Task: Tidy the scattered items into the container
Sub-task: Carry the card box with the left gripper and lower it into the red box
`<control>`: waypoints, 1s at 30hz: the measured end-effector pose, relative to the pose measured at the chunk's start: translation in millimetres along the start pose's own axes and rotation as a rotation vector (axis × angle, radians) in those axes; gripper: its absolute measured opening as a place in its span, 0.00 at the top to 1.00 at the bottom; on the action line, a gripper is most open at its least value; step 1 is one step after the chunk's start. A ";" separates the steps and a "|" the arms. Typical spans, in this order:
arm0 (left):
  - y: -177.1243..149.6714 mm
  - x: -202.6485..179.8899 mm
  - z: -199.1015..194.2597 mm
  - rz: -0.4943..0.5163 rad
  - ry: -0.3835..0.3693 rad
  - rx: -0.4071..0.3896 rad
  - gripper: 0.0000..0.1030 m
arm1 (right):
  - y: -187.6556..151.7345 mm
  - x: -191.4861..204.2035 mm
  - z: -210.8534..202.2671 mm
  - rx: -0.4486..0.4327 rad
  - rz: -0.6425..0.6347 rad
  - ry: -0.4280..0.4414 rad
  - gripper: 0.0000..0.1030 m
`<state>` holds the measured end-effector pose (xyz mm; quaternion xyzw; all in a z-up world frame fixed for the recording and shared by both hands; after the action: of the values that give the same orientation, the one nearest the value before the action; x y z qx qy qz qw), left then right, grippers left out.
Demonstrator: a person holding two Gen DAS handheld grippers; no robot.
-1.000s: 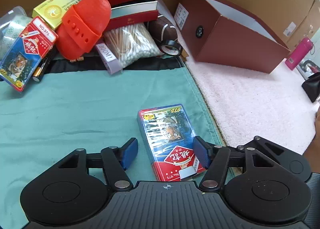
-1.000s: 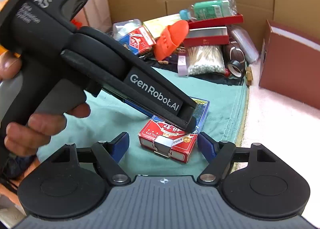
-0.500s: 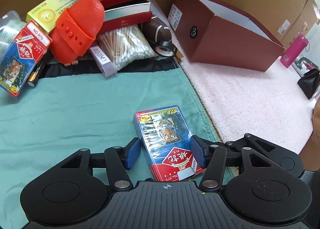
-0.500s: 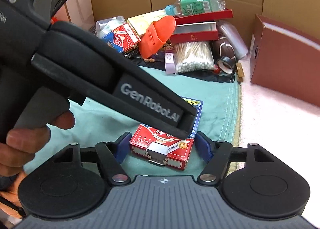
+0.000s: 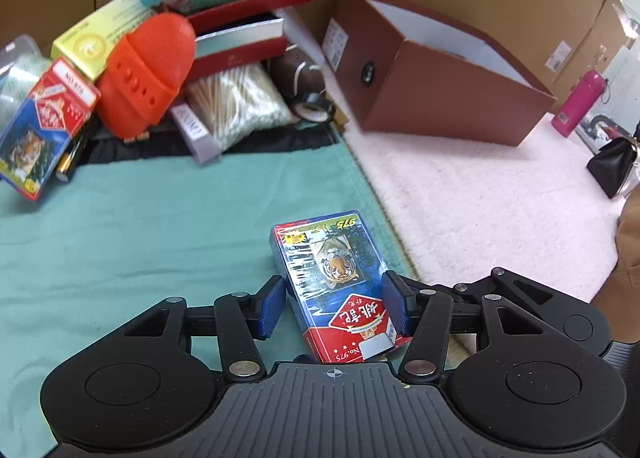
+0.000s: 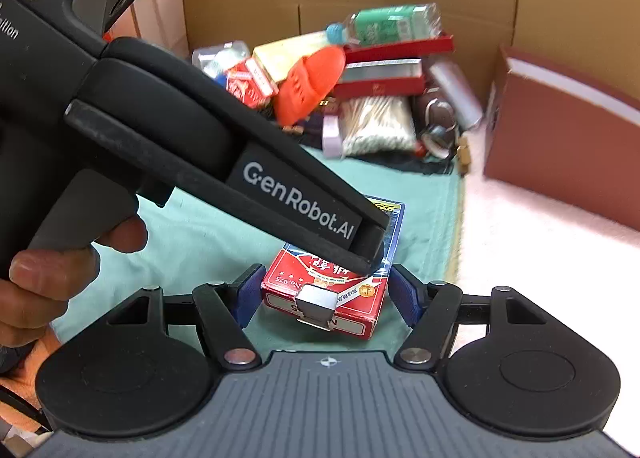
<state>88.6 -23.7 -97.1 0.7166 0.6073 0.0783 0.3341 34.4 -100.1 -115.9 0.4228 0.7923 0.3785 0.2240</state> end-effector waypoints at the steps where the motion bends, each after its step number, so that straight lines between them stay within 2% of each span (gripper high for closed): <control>1: 3.4 -3.4 -2.2 0.008 -0.002 -0.010 0.47 | 2.5 -2.0 -2.5 -0.010 -0.001 -0.006 0.30; 11: 57.9 -46.9 -17.7 0.097 -0.024 -0.142 0.47 | 42.1 -41.0 -26.9 -0.130 0.003 -0.094 0.30; 20: 124.8 -90.6 -14.2 0.158 -0.064 -0.227 0.47 | 86.0 -87.6 -36.2 -0.219 -0.017 -0.208 0.30; 30: 182.6 -134.5 19.2 0.211 -0.098 -0.267 0.46 | 123.5 -155.1 -29.5 -0.223 -0.014 -0.285 0.30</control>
<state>214.3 -162.4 32.5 0.7285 0.4959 0.1578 0.4455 160.3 -198.5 5.1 0.4393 0.7086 0.3985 0.3823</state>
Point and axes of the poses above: each gripper's, at about its wrist camera, not at the fingertips, and z roughly the way its jaws point, x to its left, y to its top, the point moved 4 cm from there along z, roughly the way its jaws point, and after that the axes turned 4 degrees about -z, right-handed, at the moved point
